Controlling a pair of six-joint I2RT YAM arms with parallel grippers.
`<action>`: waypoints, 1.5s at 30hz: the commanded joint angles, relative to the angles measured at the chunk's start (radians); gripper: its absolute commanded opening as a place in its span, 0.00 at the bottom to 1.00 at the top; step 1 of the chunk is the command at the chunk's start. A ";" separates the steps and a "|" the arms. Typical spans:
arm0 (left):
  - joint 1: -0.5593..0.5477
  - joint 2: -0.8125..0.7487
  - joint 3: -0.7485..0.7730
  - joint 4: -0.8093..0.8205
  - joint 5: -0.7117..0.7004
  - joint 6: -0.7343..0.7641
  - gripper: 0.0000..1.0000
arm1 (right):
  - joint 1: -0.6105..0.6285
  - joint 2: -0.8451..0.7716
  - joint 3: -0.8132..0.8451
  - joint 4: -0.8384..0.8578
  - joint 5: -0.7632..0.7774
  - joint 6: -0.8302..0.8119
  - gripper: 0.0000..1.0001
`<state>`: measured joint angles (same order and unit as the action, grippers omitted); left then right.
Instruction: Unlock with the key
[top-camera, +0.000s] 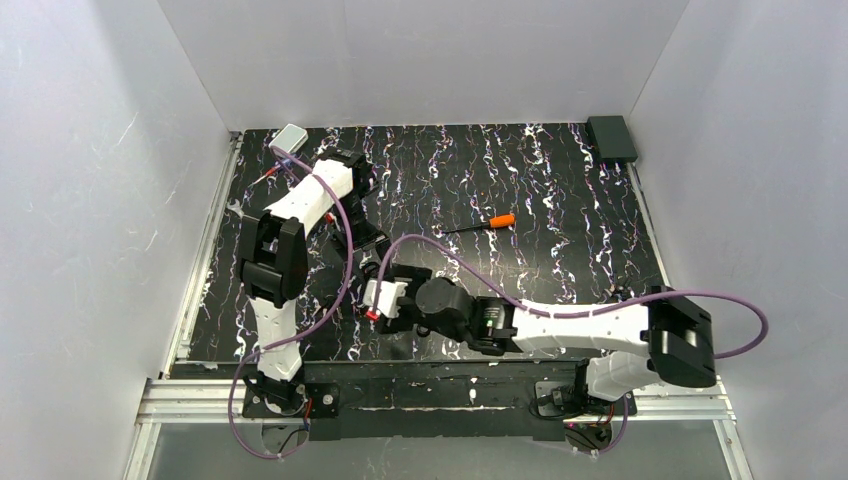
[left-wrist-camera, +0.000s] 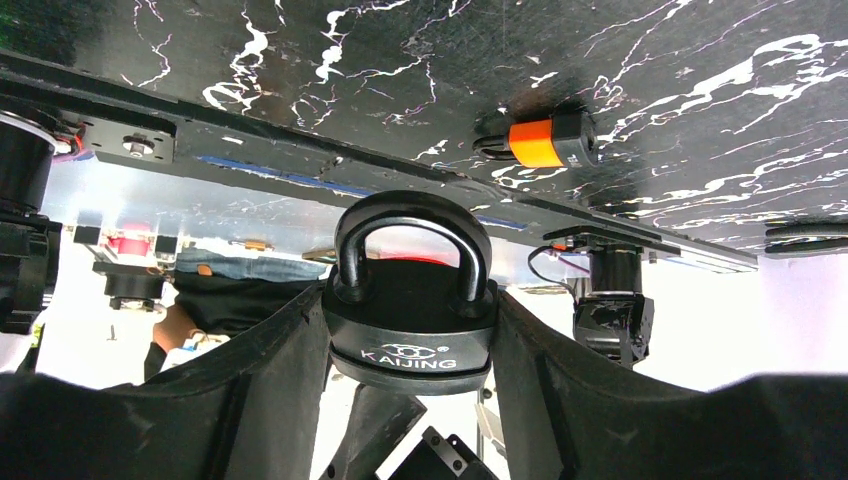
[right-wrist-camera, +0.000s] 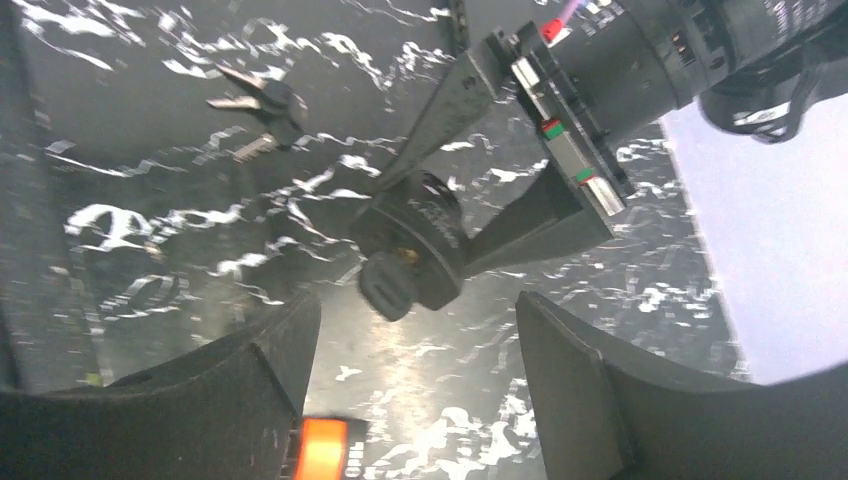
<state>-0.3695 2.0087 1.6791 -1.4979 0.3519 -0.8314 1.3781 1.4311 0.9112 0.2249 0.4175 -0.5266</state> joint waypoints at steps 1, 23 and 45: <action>0.001 -0.001 0.047 -0.186 0.040 -0.002 0.00 | -0.017 -0.104 -0.067 0.014 -0.144 0.253 0.80; -0.025 -0.052 -0.003 -0.023 -0.048 0.032 0.00 | -0.528 -0.063 -0.069 0.103 -0.652 1.613 0.85; -0.109 0.001 0.157 -0.012 -0.043 0.026 0.00 | -0.524 -0.005 -0.152 0.171 -0.662 1.721 0.77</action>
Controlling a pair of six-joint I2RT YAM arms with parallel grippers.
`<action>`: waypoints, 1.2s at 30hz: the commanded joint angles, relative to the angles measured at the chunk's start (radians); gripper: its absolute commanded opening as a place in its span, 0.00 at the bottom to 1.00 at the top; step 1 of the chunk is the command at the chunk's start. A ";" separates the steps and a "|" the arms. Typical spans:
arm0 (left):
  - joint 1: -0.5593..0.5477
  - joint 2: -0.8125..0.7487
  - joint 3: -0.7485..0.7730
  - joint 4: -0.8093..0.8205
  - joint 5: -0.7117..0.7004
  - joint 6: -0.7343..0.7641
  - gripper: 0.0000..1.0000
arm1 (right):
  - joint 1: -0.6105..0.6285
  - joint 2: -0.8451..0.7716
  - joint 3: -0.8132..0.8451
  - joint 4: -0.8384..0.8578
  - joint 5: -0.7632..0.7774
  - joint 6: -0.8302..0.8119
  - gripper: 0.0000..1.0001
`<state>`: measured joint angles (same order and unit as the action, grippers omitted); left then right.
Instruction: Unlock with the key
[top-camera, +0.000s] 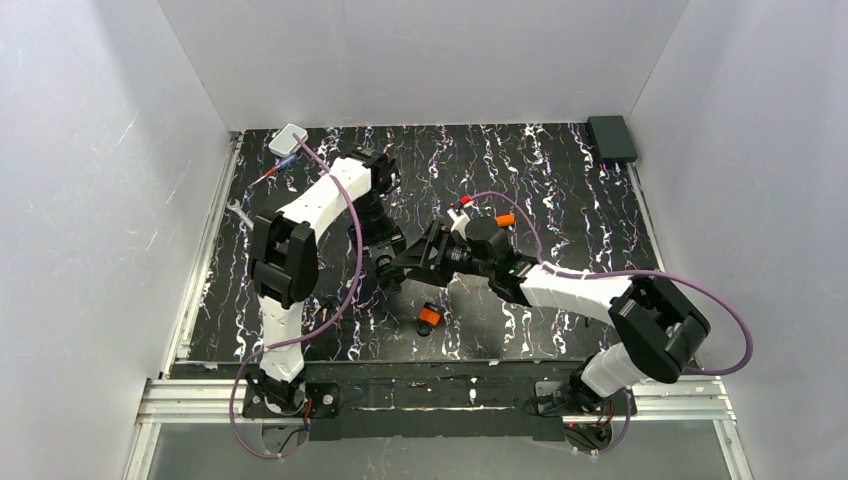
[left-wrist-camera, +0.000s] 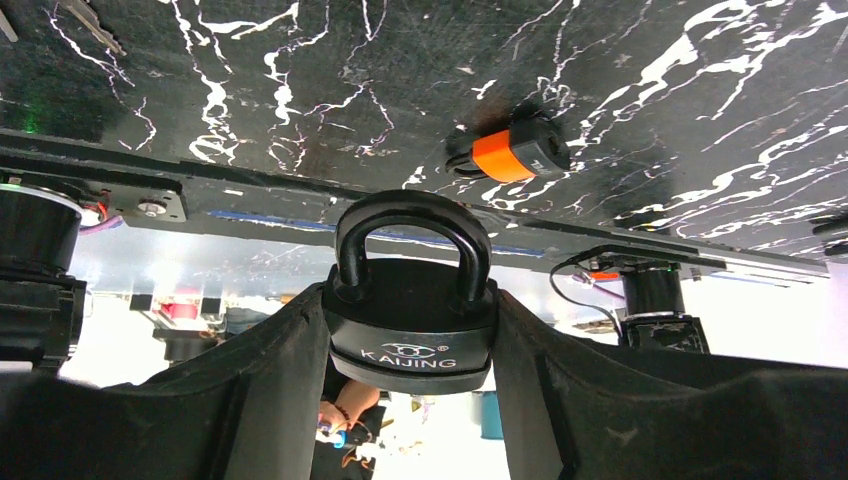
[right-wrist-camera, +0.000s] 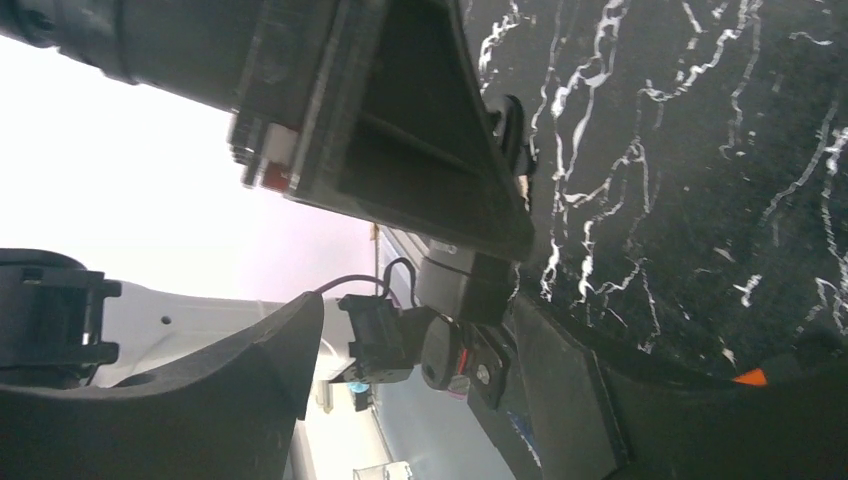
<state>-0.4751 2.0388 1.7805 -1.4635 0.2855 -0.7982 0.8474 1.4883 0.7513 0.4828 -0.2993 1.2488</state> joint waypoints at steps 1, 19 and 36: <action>-0.003 -0.029 0.058 -0.047 0.023 -0.007 0.00 | 0.007 -0.067 0.009 -0.102 0.064 -0.061 0.77; -0.029 -0.060 0.076 -0.011 0.050 -0.010 0.00 | 0.036 0.072 0.036 0.044 0.103 0.047 0.63; -0.047 -0.294 -0.187 0.272 0.075 0.002 0.00 | 0.036 0.043 -0.003 0.097 0.109 0.045 0.01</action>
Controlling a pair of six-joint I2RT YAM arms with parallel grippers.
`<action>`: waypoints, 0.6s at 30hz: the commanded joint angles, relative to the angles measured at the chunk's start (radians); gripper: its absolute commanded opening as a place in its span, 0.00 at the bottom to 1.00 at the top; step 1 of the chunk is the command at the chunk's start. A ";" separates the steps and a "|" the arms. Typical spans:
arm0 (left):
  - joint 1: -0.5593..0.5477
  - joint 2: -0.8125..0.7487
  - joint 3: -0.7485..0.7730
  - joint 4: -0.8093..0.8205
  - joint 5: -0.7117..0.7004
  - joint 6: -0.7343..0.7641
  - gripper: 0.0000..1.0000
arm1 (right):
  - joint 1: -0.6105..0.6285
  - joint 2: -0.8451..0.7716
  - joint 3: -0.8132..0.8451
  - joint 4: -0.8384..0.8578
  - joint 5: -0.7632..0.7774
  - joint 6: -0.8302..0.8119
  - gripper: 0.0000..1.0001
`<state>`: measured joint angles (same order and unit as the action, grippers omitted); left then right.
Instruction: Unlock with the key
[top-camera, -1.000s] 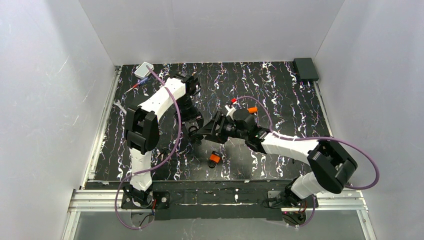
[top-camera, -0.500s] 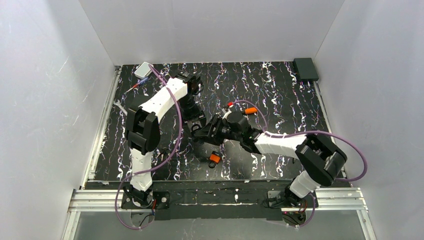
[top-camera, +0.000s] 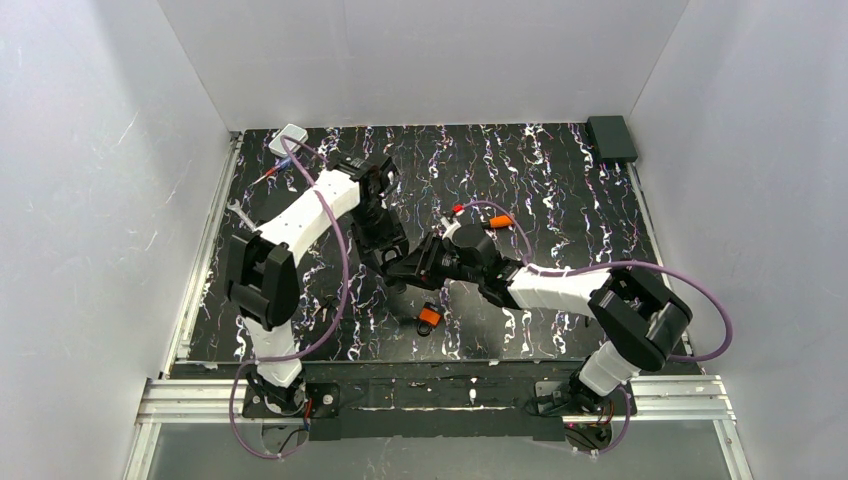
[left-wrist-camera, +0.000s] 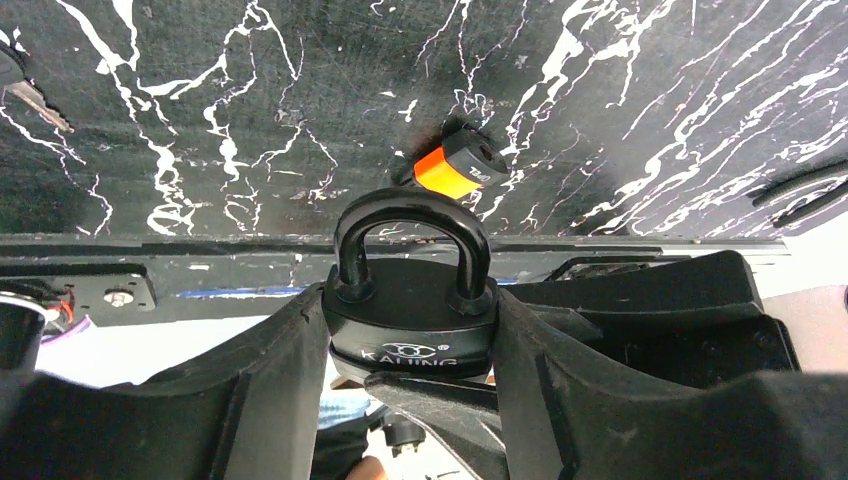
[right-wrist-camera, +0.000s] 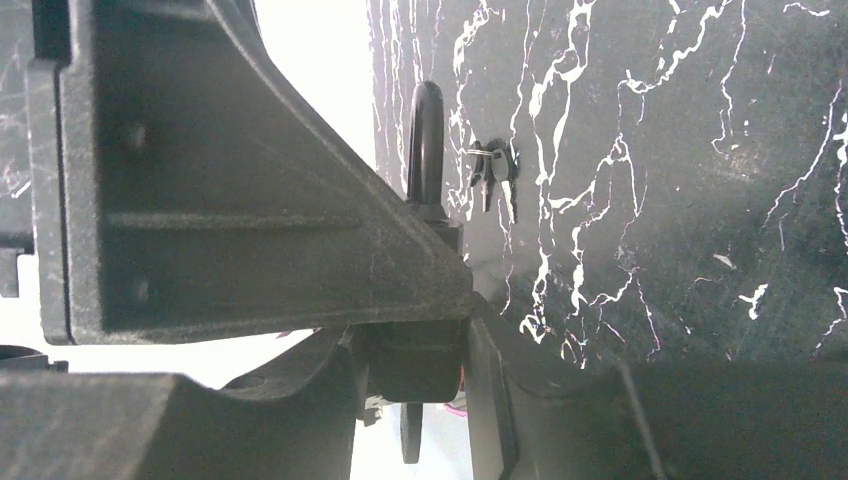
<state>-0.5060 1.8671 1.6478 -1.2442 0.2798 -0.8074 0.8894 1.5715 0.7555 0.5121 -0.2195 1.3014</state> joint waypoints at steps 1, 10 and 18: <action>-0.015 -0.133 -0.069 0.063 0.076 0.014 0.02 | -0.006 -0.048 -0.011 0.068 0.033 -0.013 0.01; -0.014 -0.169 -0.080 0.067 -0.006 0.060 0.40 | -0.006 -0.136 -0.014 -0.009 0.073 -0.074 0.01; -0.014 -0.259 -0.080 0.184 -0.076 0.041 0.82 | -0.004 -0.204 -0.045 -0.064 0.093 -0.112 0.01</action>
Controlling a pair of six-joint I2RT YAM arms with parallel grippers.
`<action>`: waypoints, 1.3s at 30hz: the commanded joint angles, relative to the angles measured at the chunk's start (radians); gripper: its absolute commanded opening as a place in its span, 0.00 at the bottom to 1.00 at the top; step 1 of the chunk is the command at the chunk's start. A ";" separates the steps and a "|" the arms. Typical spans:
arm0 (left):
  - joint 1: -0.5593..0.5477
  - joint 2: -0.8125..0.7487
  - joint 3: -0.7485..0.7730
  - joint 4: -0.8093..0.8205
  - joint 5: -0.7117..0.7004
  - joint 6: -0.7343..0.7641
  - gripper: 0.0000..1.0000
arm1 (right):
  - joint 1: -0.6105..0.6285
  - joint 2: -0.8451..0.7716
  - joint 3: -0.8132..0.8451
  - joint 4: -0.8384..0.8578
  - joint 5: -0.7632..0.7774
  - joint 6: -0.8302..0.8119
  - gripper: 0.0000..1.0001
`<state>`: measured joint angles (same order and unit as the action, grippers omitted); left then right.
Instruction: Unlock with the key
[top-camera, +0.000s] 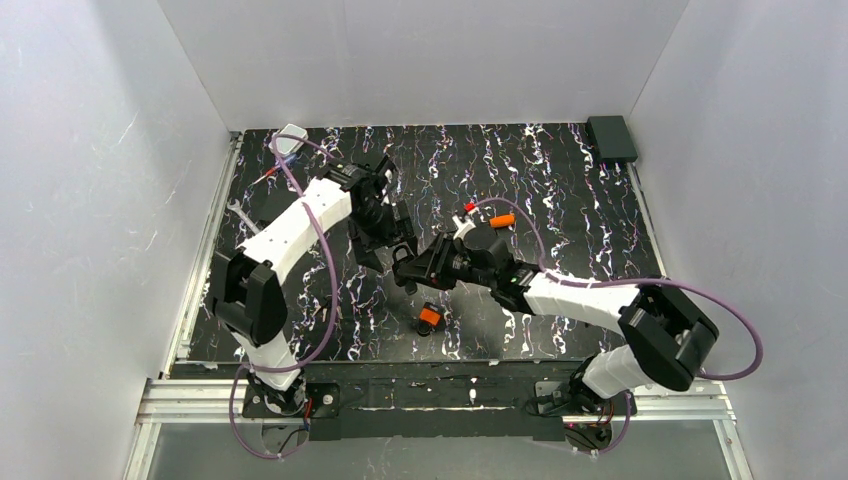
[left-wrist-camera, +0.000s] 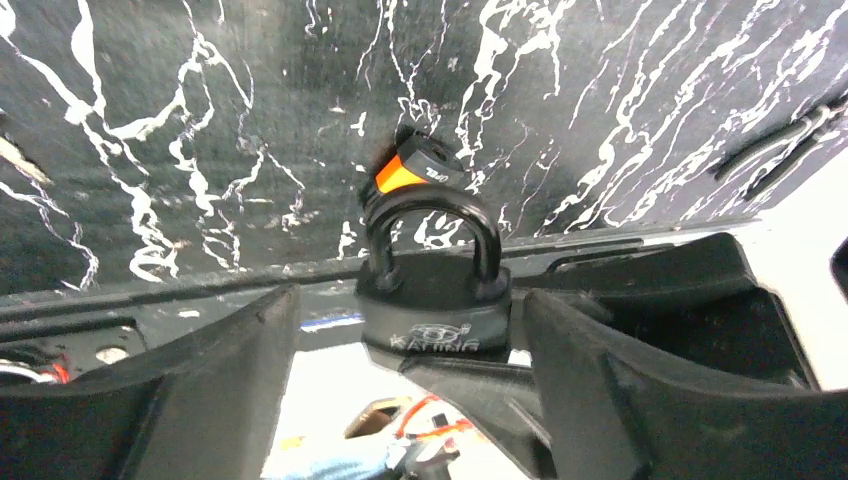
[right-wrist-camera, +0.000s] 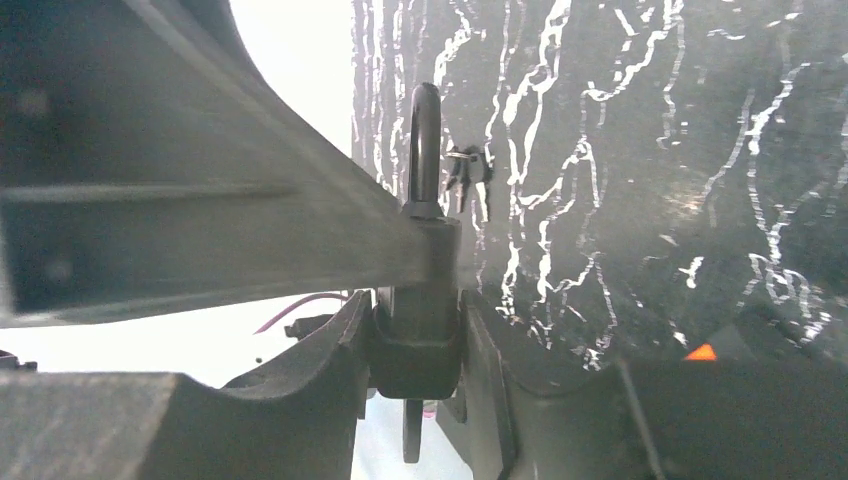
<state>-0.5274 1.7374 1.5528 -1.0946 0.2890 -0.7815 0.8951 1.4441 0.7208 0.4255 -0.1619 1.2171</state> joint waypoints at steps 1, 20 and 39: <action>0.009 -0.145 0.015 0.047 -0.115 0.013 0.96 | -0.010 -0.085 -0.015 0.015 0.040 -0.037 0.01; -0.089 -0.615 -0.338 0.361 -0.562 0.367 0.98 | -0.048 -0.180 -0.064 0.005 0.299 -0.033 0.01; -0.217 -0.713 -0.794 1.140 0.004 0.366 0.74 | -0.048 -0.314 -0.034 -0.090 0.463 0.057 0.01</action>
<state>-0.7212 0.9787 0.7273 -0.0231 0.2668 -0.4377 0.8490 1.1740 0.6174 0.2642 0.2642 1.2518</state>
